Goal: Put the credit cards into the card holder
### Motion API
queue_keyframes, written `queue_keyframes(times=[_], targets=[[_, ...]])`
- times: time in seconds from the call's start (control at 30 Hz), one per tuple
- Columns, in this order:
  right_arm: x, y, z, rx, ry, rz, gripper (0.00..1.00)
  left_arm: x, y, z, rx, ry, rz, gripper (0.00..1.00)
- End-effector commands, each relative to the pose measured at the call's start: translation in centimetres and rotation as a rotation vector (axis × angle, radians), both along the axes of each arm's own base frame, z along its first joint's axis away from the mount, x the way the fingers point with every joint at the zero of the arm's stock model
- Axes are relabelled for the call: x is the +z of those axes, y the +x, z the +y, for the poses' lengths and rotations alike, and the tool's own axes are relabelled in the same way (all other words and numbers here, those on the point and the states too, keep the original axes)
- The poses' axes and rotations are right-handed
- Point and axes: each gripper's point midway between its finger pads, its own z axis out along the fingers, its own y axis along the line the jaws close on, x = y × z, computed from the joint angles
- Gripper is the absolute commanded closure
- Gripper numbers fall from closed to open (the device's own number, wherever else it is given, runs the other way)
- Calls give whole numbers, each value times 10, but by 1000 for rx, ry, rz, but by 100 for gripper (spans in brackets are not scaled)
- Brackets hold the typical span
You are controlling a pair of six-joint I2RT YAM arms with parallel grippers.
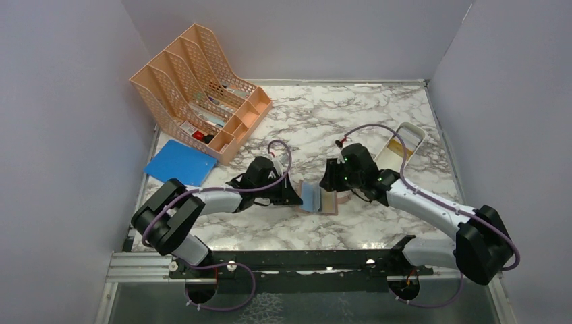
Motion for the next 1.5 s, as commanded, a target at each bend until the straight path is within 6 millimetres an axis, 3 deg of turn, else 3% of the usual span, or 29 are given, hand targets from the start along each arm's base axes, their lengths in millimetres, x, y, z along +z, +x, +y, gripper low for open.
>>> queue_keyframes(times=[0.0,0.3,0.47,0.6,0.77,1.03,1.2,1.37,1.47], targets=[[31,21,-16,-13,-124,-128,55,-8,8,15,30,135,-42,97],[81,65,-54,-82,-386,-328,47,2,12,19,32,165,-67,96],[105,90,-88,-123,-541,-429,47,-4,11,26,44,203,-61,88],[110,112,-122,-159,-617,-430,48,-7,12,30,47,216,-54,78],[92,136,-180,-201,-725,-347,50,-7,12,28,46,203,-46,73],[72,155,-258,-264,-846,-234,53,-11,6,26,31,183,-16,72],[46,156,-277,-106,-909,-182,50,-18,4,24,25,178,2,72],[29,163,-278,-51,-889,-155,49,-26,4,24,19,189,14,72],[20,167,-288,-42,-931,-135,49,-26,5,22,14,183,16,72]])
